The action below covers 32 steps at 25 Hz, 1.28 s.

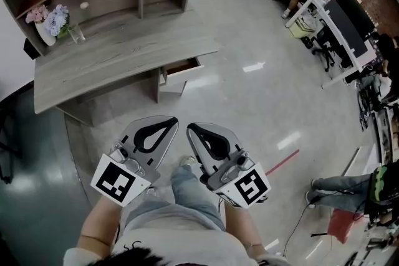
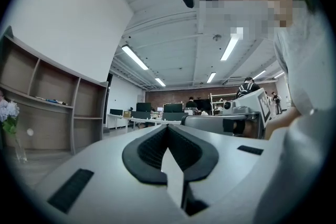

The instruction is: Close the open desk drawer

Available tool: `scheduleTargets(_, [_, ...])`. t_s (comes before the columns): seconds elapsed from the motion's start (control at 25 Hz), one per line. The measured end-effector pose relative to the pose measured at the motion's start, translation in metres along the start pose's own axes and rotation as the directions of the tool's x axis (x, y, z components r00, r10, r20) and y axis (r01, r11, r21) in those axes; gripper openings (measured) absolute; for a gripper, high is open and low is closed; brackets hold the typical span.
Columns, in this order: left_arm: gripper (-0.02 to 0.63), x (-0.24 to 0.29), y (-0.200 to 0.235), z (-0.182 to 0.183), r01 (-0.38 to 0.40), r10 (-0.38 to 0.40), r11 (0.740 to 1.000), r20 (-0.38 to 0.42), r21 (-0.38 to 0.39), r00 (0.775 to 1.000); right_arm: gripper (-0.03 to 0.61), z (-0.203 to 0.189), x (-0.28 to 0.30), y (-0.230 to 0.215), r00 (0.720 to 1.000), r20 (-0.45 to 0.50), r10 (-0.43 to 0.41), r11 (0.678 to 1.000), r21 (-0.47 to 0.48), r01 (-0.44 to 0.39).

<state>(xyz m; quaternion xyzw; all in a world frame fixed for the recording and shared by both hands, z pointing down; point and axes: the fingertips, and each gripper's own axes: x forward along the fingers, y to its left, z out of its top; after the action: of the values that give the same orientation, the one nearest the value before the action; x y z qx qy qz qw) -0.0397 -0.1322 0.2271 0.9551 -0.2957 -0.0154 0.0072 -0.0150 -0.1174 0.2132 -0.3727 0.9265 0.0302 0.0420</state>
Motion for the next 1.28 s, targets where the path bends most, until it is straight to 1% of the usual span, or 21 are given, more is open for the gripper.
scheduleTargets(0.12, [0.011, 0.031, 0.007, -0.001, -0.015, 0.015, 1.0, 0.003, 0.001, 1.0, 0.009, -0.001, 0.002, -0.034, 1.0, -0.002, 0.02, 1.0, 0.001, -0.02])
scheduleTargets(0.32, [0.011, 0.079, 0.022, -0.001, -0.071, 0.071, 0.997, 0.011, -0.006, 0.997, 0.009, -0.001, 0.006, -0.088, 0.998, 0.002, 0.069, 0.998, 0.004, -0.069])
scheduleTargets(0.48, [0.011, 0.111, 0.031, 0.0, -0.108, 0.108, 0.994, 0.013, -0.003, 0.994, 0.009, -0.004, 0.006, -0.122, 0.995, 0.007, 0.103, 0.995, 0.015, -0.103])
scheduleTargets(0.64, [0.011, 0.134, 0.036, -0.002, -0.123, 0.123, 0.992, 0.004, 0.006, 0.992, 0.008, -0.011, 0.004, -0.15, 0.994, 0.015, 0.109, 0.994, 0.03, -0.109])
scheduleTargets(0.8, [0.011, 0.145, 0.04, -0.007, -0.119, 0.12, 0.993, -0.022, 0.018, 0.993, 0.008, -0.02, 0.004, -0.166, 0.994, 0.012, 0.105, 0.992, 0.062, -0.105])
scheduleTargets(0.96, [0.011, 0.156, 0.054, -0.018, -0.118, 0.119, 0.993, -0.048, 0.015, 0.992, 0.008, -0.031, 0.017, -0.181, 0.995, 0.01, 0.096, 0.992, 0.08, -0.096])
scheduleTargets(1.04, [0.011, 0.161, 0.062, -0.022, -0.108, 0.109, 0.994, -0.051, 0.01, 0.993, 0.008, -0.034, 0.023, -0.184, 0.996, 0.016, 0.093, 0.994, 0.058, -0.094])
scheduleTargets(1.12, [0.011, 0.165, 0.067, -0.024, -0.094, 0.094, 0.996, -0.05, 0.006, 0.994, 0.008, -0.038, 0.028, -0.186, 0.996, 0.001, 0.09, 0.995, 0.032, -0.09])
scheduleTargets(1.28, [0.011, 0.176, 0.084, -0.025, -0.058, 0.059, 0.998, -0.049, 0.026, 0.997, 0.008, -0.045, 0.047, -0.199, 0.997, -0.026, 0.073, 0.997, 0.03, -0.073])
